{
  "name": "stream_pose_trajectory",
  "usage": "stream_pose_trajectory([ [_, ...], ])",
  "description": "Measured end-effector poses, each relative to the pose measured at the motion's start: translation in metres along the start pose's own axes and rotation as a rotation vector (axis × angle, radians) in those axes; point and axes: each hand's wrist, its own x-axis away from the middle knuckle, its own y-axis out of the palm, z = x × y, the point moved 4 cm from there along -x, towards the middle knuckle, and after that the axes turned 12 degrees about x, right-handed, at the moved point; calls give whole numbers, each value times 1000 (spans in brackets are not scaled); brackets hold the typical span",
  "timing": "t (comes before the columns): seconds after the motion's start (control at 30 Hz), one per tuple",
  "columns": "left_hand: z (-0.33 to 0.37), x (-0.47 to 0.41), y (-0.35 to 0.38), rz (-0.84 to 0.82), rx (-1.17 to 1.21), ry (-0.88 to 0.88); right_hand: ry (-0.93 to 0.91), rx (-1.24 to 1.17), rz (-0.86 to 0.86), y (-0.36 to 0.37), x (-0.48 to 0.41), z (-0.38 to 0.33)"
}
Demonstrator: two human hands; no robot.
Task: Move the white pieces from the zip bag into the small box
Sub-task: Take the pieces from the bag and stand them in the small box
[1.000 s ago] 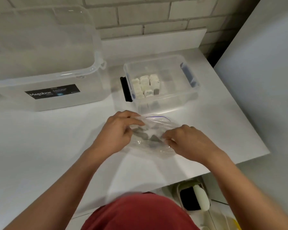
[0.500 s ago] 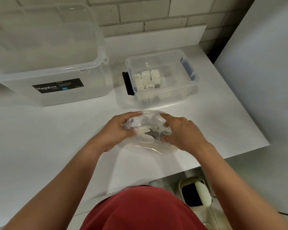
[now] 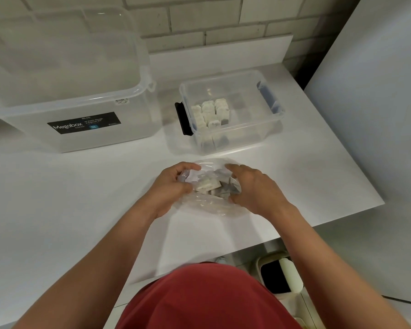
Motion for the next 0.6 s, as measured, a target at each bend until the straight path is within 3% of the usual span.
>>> stream_pose_trajectory([
  [0.13, 31, 17, -2, 107, -731, 576, -14, 35, 131, -5, -1, -2],
  [0.2, 36, 28, 2, 73, -939, 879, -22, 16, 163, -9, -2, -4],
  [0.3, 35, 37, 8, 7, -1082, 1057, -40, -14, 156, -12, -4, -6],
  [0.4, 31, 33, 9, -80, -1200, 1048, -45, -30, 146, -13, -5, -5],
  [0.53, 32, 20, 0, 64, -1118, 624, -53, -69, 95, -10, -4, -4],
  [0.6, 27, 16, 1, 66, -1094, 495, -55, -77, 90, -8, -3, -6],
])
